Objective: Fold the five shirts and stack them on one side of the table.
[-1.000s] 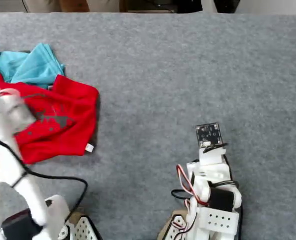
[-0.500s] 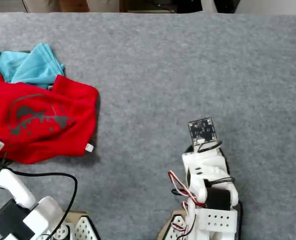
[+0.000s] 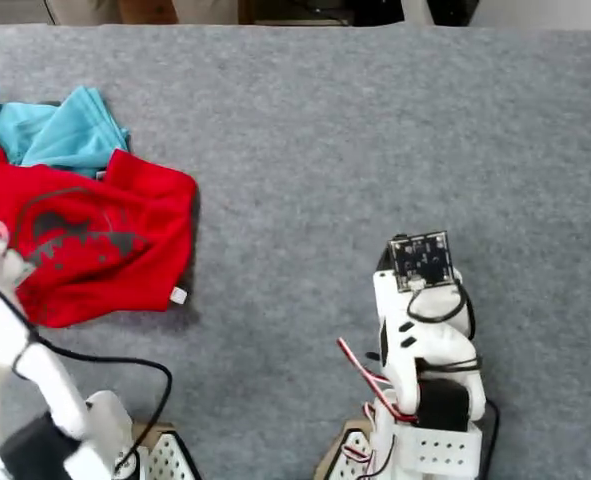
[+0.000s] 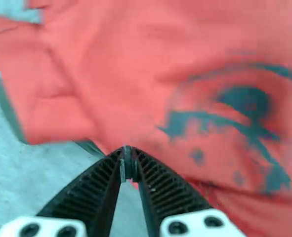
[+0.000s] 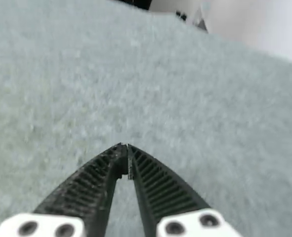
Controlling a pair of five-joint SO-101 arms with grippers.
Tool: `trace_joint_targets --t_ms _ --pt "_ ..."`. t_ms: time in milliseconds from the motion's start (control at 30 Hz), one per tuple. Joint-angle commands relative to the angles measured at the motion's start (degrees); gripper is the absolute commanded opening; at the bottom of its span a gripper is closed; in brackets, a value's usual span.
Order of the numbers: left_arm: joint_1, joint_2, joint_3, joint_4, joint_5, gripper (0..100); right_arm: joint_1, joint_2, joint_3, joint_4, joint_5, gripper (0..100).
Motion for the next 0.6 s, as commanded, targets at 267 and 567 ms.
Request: trace_joint_targets --t_ms 267,567 --pt "54.07 -26.42 -2.11 19.34 -0.26 2 -0.66 -2.42 -10.86 -1.32 0.44 0.9" --pt "56.09 -28.79 4.04 20.04 -8.70 2 -0.48 -2.15 -12.97 -5.80 0.44 0.9"
